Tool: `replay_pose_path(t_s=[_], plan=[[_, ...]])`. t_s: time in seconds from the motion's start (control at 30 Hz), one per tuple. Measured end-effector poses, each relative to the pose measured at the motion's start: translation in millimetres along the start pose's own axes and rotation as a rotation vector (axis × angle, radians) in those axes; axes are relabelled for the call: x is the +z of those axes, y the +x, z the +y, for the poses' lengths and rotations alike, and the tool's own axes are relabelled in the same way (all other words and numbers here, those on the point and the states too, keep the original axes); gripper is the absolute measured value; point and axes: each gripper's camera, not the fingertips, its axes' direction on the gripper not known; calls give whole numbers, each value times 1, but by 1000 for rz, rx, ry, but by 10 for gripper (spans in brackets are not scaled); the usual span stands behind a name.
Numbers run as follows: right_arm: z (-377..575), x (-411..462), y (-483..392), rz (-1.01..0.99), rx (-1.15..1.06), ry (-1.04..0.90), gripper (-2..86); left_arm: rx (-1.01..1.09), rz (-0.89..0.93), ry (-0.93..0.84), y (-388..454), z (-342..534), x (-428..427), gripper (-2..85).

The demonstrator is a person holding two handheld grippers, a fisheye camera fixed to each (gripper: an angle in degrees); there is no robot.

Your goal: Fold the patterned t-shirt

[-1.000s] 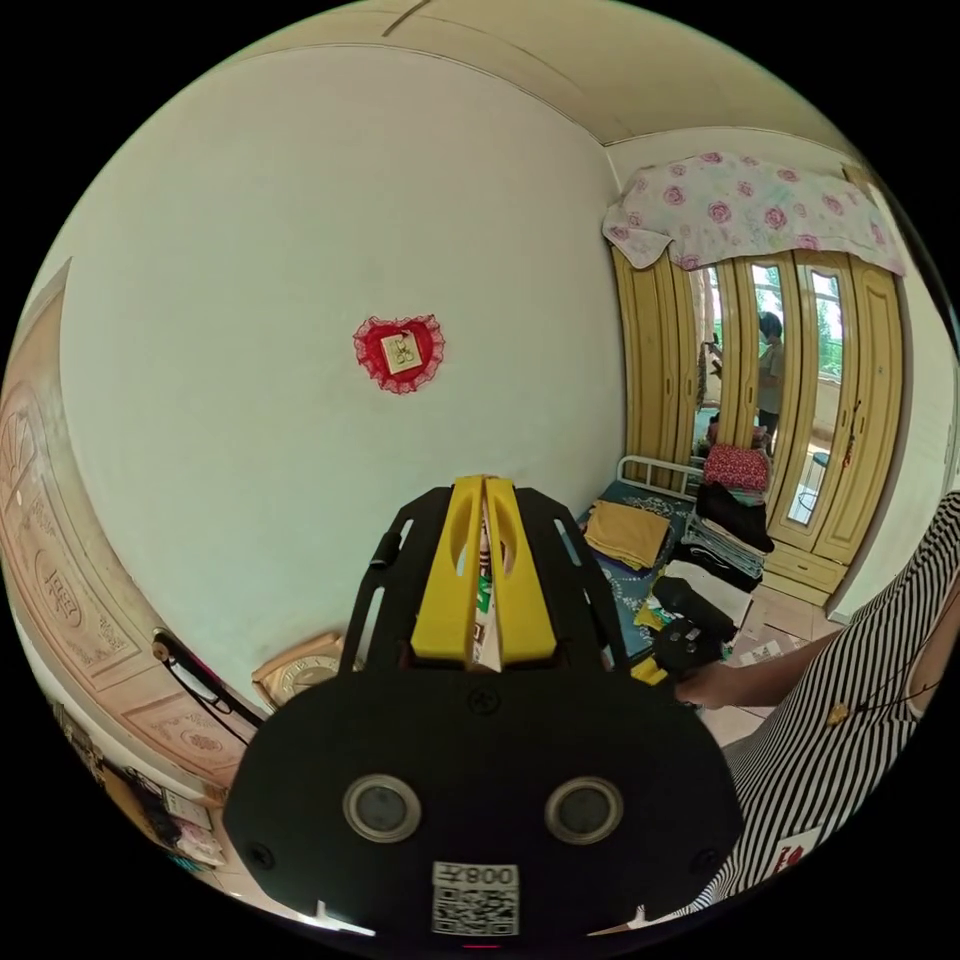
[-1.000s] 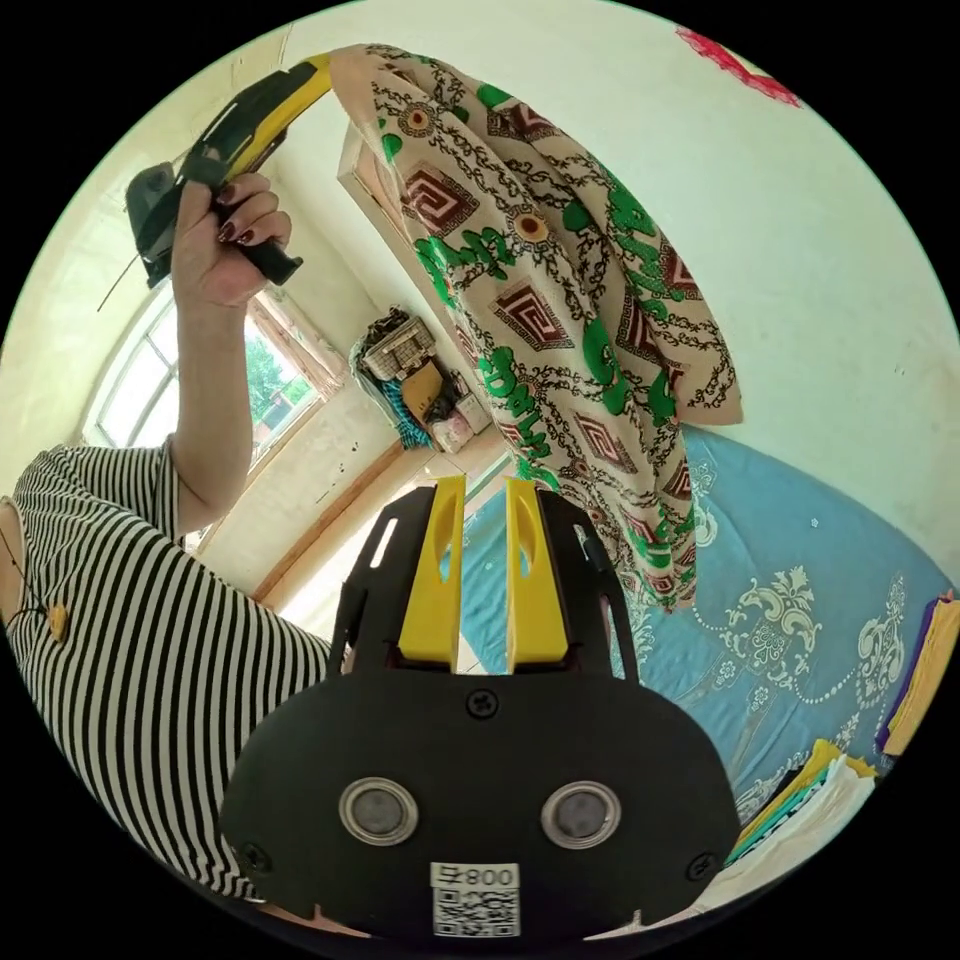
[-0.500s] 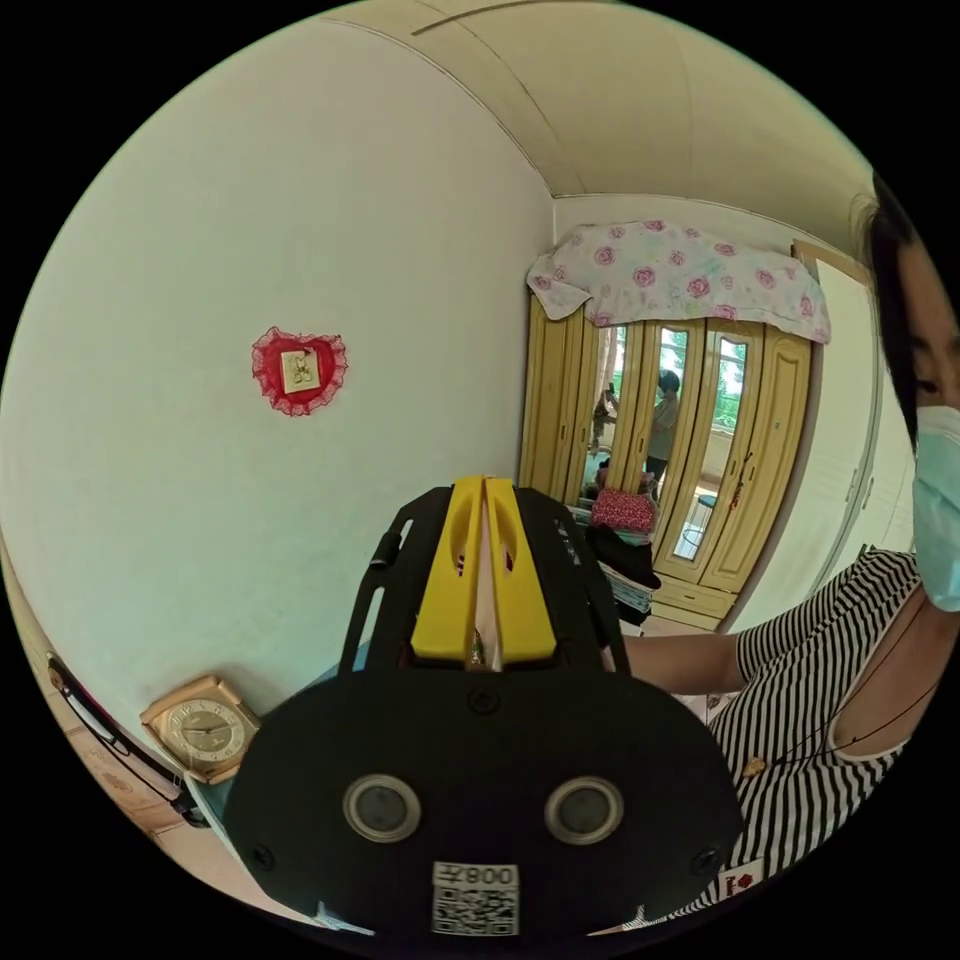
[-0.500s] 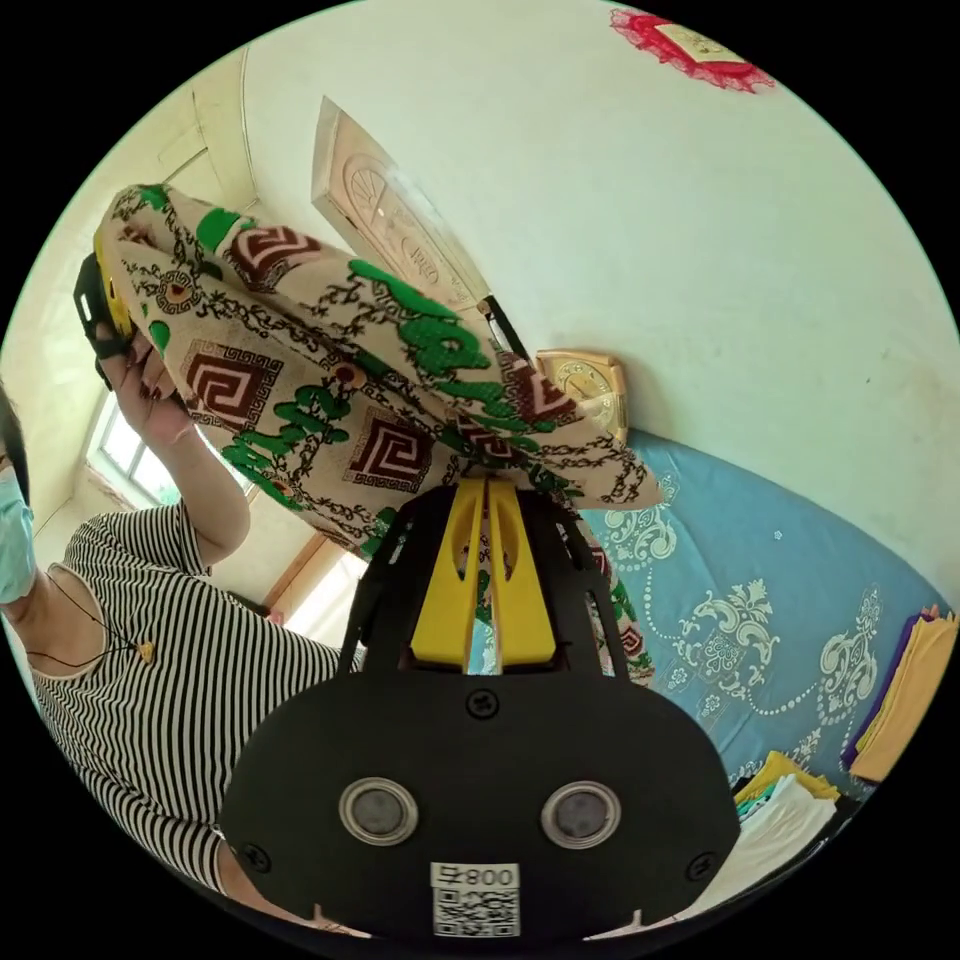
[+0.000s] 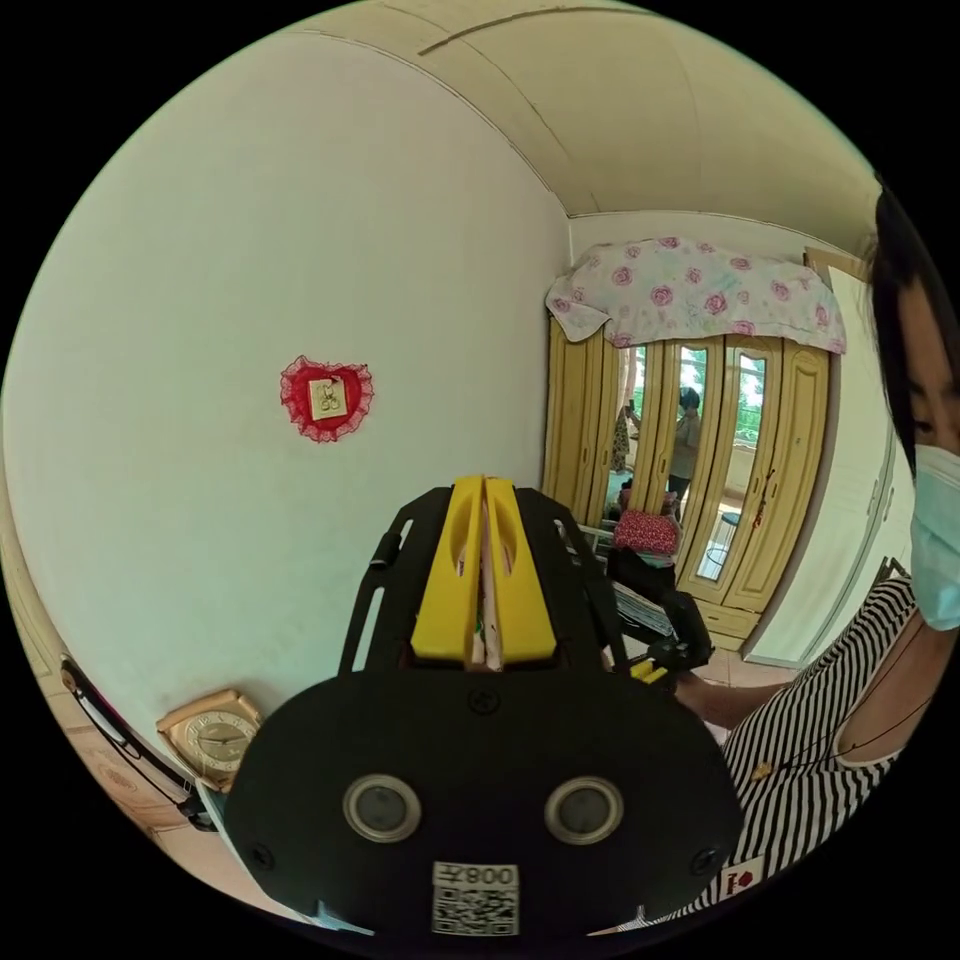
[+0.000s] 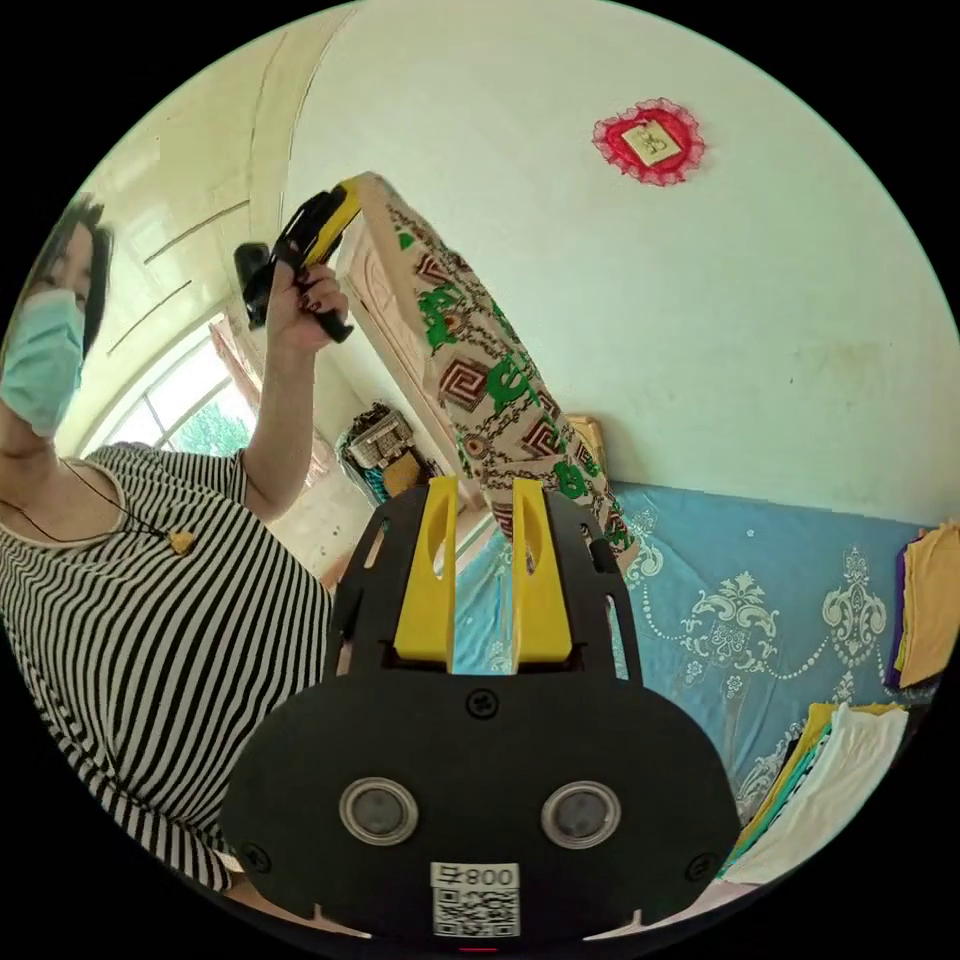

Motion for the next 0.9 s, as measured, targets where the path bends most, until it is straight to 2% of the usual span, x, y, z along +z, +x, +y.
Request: replay_pose_path(t_s=[0.17,0.27,0.6,0.9], plan=[[7,23,-64,119,-173,31,69,35,-18,10,11,-4,-4,1],[0,45,-77,61,-237,-13,65,54,-33,8,17,-4,-8,1],[19,5,-47,218,-139,56,69,71,-77,17,16,9,-30,2],[35,14,-61,318,-242,19,56,79,-34,19,6,22,-28,2]])
